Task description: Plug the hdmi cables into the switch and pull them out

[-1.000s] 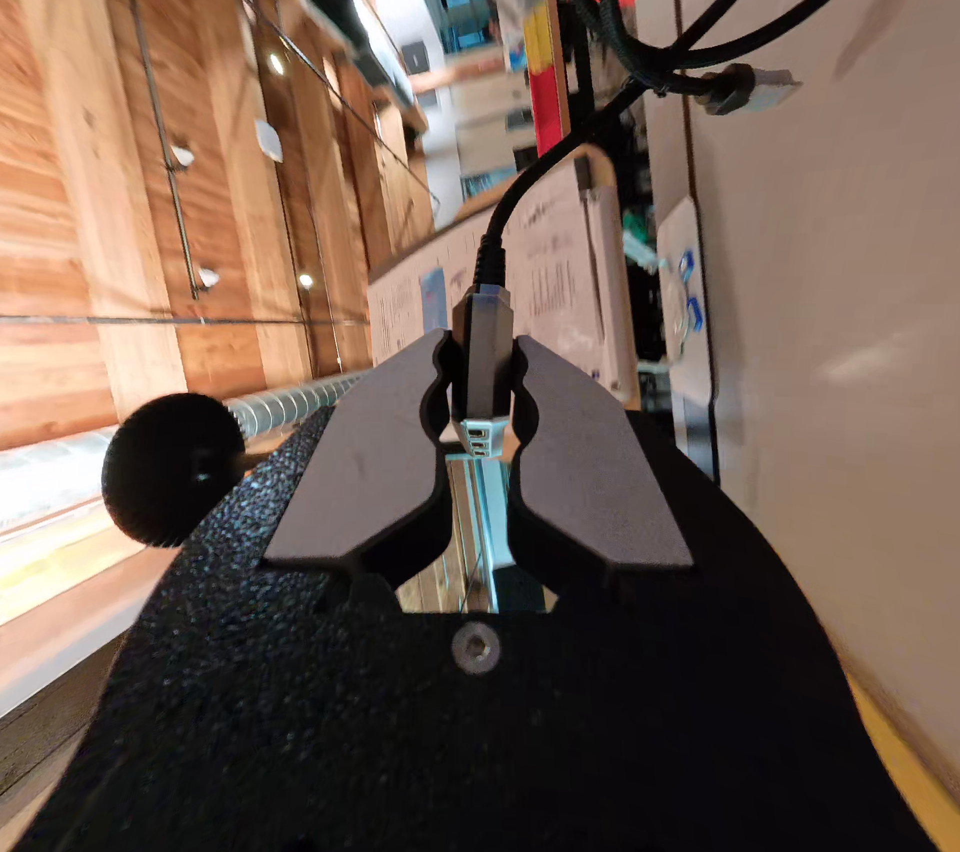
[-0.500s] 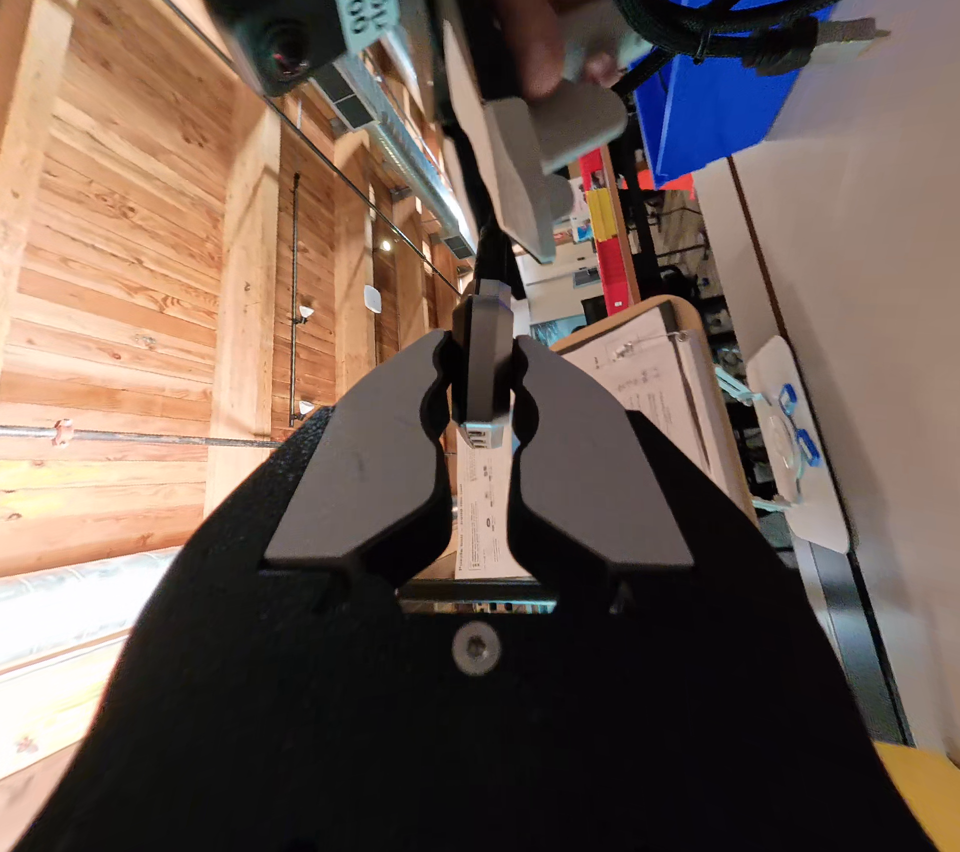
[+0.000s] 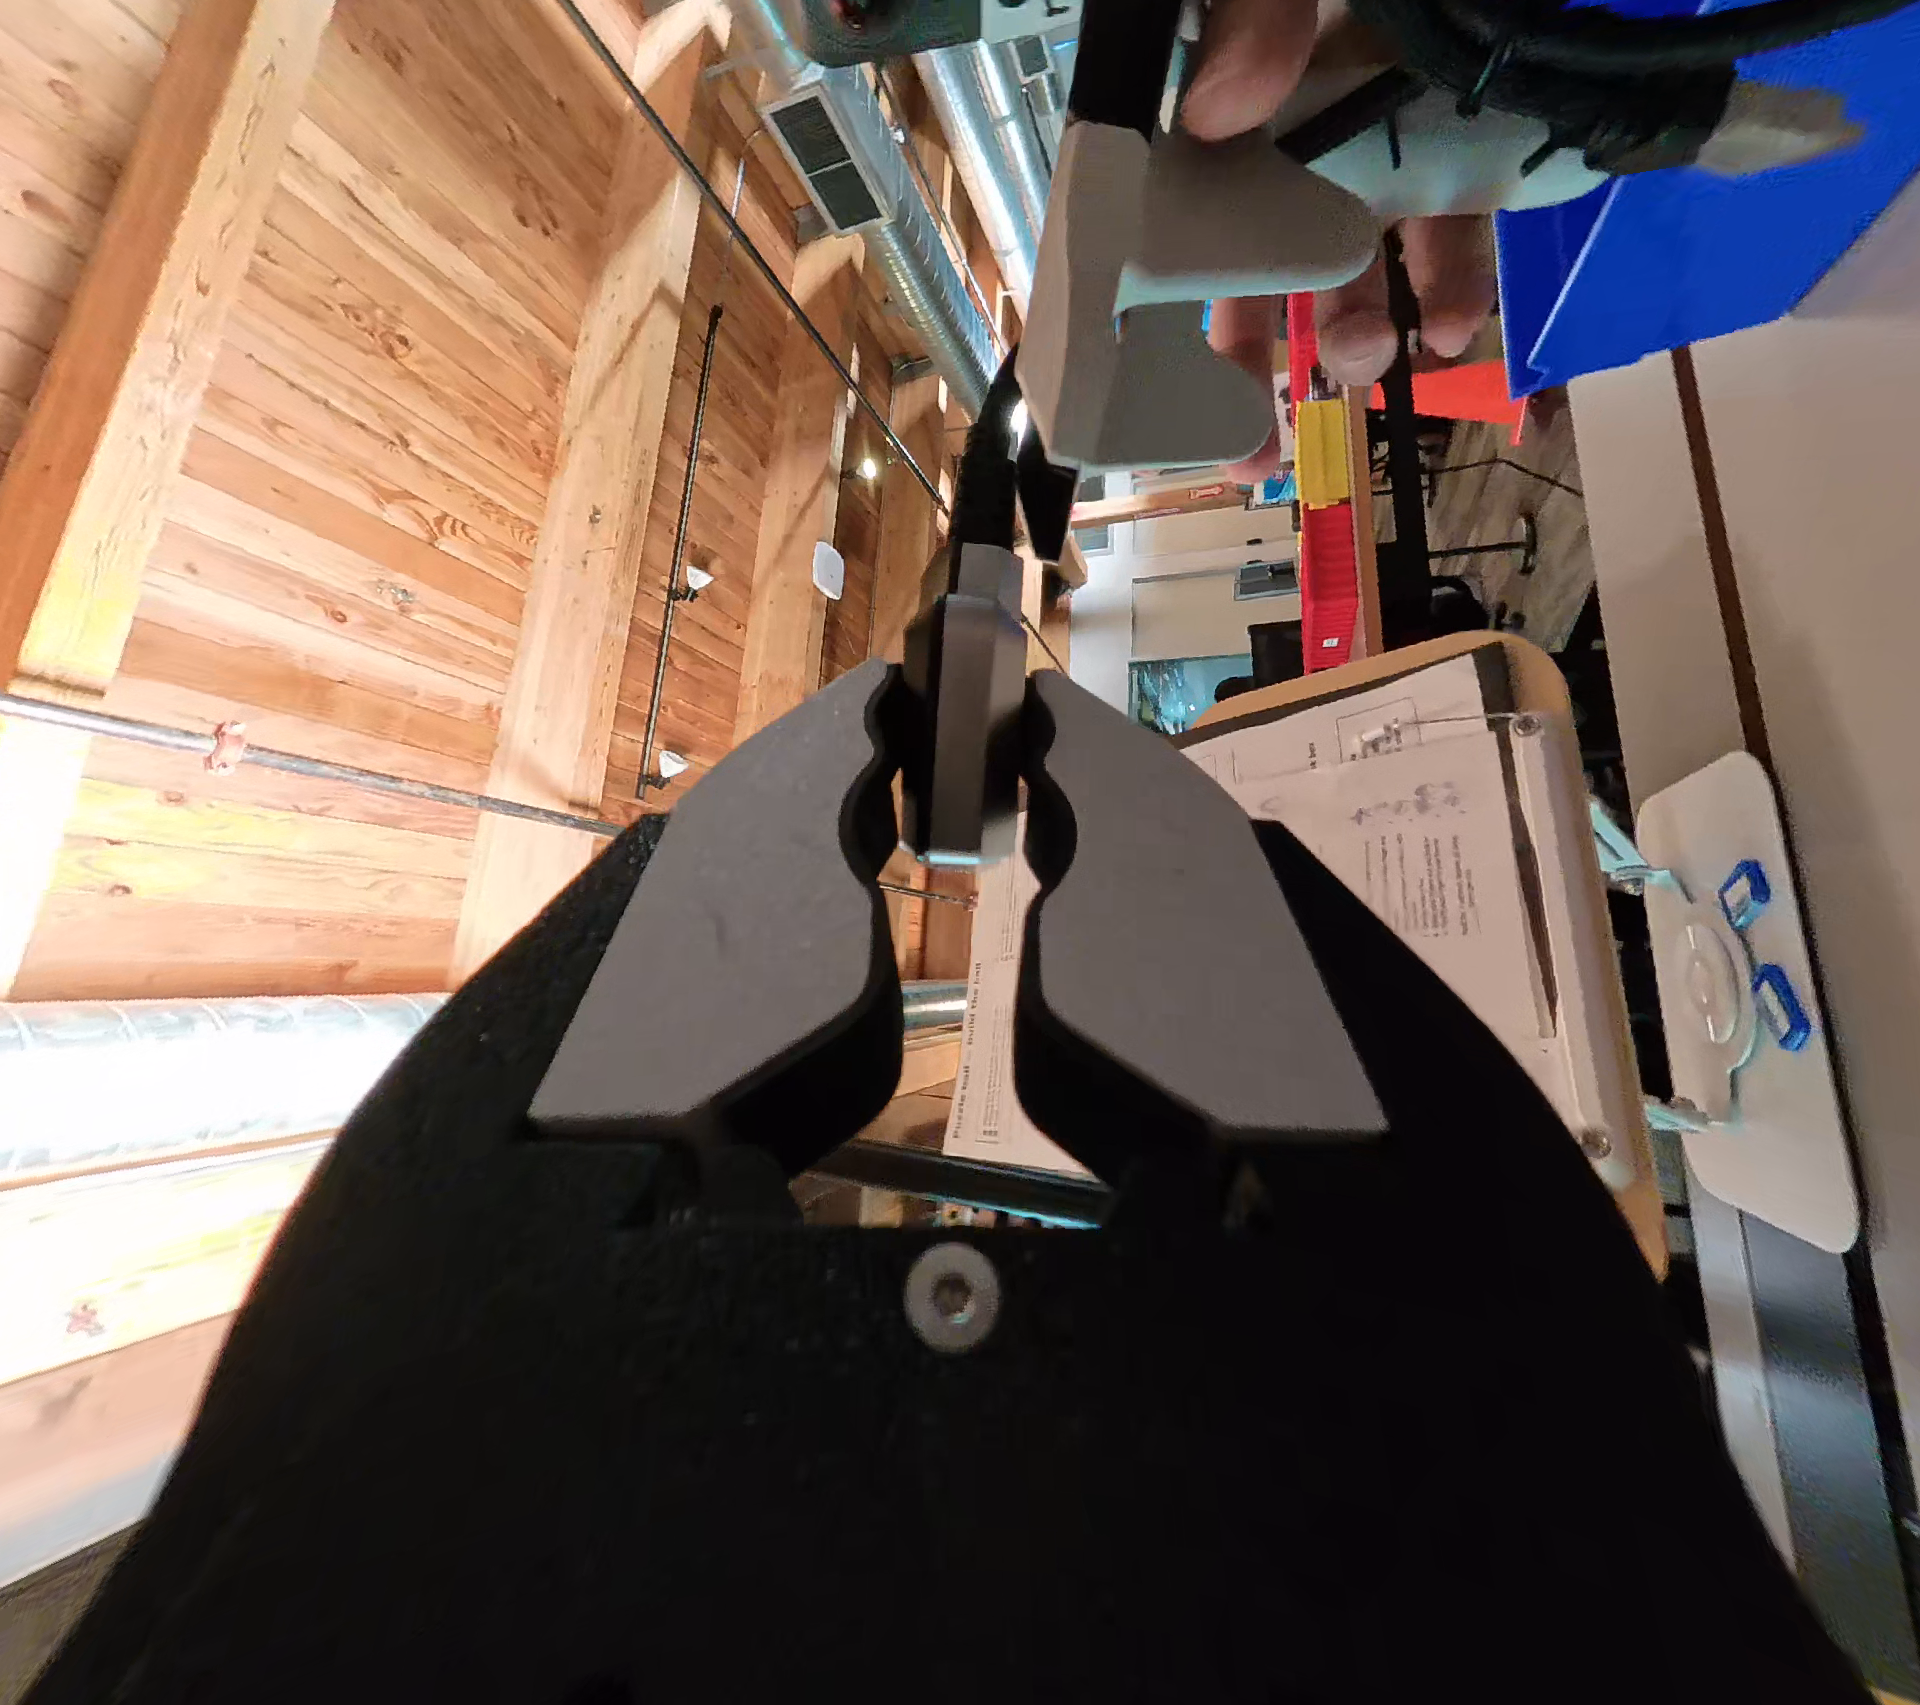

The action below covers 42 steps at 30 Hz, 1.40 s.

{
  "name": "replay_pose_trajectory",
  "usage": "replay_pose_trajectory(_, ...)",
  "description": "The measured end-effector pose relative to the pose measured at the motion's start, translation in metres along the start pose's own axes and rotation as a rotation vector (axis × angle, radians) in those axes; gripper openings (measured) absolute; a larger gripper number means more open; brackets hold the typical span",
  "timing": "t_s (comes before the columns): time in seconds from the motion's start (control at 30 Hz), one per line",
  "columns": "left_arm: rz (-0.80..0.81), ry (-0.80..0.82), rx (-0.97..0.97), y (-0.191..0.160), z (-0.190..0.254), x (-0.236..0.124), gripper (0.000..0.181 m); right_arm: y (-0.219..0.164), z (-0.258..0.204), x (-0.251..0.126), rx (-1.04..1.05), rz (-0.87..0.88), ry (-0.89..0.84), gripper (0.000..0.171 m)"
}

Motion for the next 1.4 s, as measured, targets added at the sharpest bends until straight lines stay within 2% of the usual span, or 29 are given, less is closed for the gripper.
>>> replay_pose_trajectory(0.13, 0.002, -0.003, -0.015, 0.001, 0.001, 0.008, 0.020, 0.008, 0.003, 0.003, 0.030, 0.061, 0.013, 0.034)
replay_pose_trajectory(0.27, -0.009, 0.008, -0.052, -0.003, 0.004, 0.016, 0.020, 0.010, 0.014, 0.001, 0.001, 0.073, -0.057, 0.025)
replay_pose_trajectory(0.47, -0.024, 0.009, -0.099, -0.012, 0.010, 0.024, 0.020, 0.015, 0.026, -0.002, 0.144, 0.173, -0.112, 0.022)
replay_pose_trajectory(0.67, -0.027, -0.020, -0.098, -0.017, 0.020, 0.022, 0.020, 0.002, 0.028, 0.000, 0.120, 0.115, -0.123, 0.022)
replay_pose_trajectory(1.03, -0.026, -0.029, -0.101, -0.021, 0.014, 0.022, 0.020, 0.002, 0.027, 0.004, 0.125, 0.089, -0.136, 0.022)
replay_pose_trajectory(1.3, -0.079, -0.086, -0.275, -0.035, 0.024, 0.022, 0.021, -0.011, 0.034, 0.008, 0.160, 0.048, -0.188, 0.022)
replay_pose_trajectory(1.4, -0.101, -0.131, -0.437, -0.042, 0.028, 0.021, 0.026, -0.016, 0.037, 0.011, 0.181, 0.046, -0.196, 0.023)
Point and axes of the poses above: each gripper's, where its closed fingertips meet, x out along the fingers, y out of its top, z = x × y across the jaws, the point moved 3 cm from there along -x, back along the fingers, and after that the axes turned 3 degrees about z, right-handed, at the moved point
